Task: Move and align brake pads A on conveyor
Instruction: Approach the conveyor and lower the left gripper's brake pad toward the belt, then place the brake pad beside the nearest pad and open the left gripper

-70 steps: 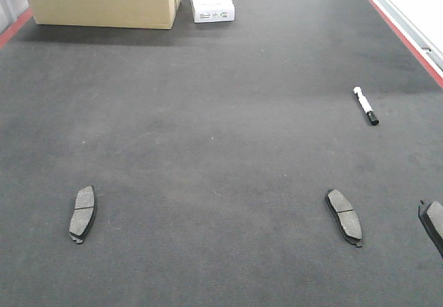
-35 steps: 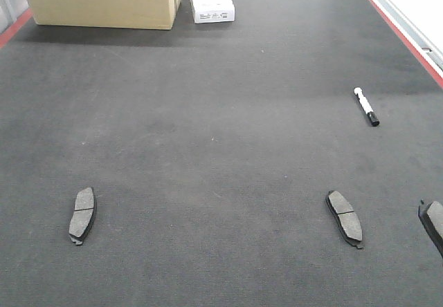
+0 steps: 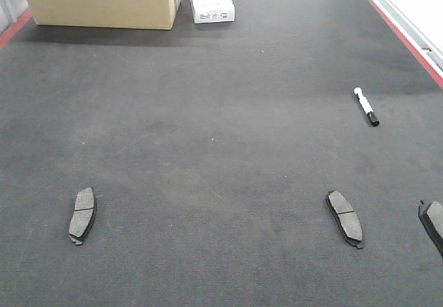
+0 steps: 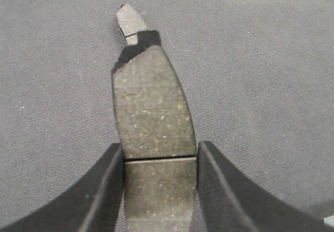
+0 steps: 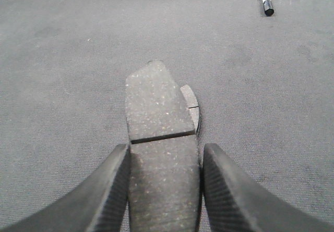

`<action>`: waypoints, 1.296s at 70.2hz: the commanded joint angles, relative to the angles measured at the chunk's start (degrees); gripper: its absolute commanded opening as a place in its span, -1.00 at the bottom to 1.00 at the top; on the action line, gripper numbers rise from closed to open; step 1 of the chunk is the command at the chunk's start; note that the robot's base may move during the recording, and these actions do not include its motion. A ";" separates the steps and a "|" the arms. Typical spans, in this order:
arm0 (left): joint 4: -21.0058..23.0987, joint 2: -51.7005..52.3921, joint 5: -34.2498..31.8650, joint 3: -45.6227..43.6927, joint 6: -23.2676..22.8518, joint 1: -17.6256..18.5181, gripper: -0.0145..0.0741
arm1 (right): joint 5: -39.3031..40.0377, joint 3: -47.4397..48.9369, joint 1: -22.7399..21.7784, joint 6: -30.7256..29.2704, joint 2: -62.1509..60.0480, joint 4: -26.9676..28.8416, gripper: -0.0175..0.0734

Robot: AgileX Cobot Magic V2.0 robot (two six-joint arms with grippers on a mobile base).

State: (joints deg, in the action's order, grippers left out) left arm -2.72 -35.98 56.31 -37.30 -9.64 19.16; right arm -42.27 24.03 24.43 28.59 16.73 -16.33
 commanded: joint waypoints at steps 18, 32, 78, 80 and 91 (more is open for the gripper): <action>-0.13 -0.24 -7.76 -1.66 -0.60 0.37 -0.69 | 5.15 1.64 -0.29 -0.41 0.44 -1.51 -0.53; 2.72 -0.24 -7.93 -1.66 -0.67 0.37 -0.69 | 5.15 1.64 -0.29 -0.41 0.44 -1.51 -0.53; 8.36 -33.91 -22.54 -15.31 1.42 0.42 -0.67 | 5.15 1.64 -0.29 -0.41 0.44 -1.51 -0.53; 8.85 -36.16 -23.05 -15.95 1.42 0.42 -0.66 | 5.15 1.64 -0.29 -0.41 0.44 -1.51 -0.53; 9.67 -45.62 -24.56 -18.96 1.42 0.84 -0.65 | 5.15 1.64 -0.29 -0.41 0.44 -1.51 -0.53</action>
State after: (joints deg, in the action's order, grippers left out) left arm 5.88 -78.76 35.99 -53.17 -8.32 19.24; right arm -42.27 24.03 24.43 28.59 16.73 -16.33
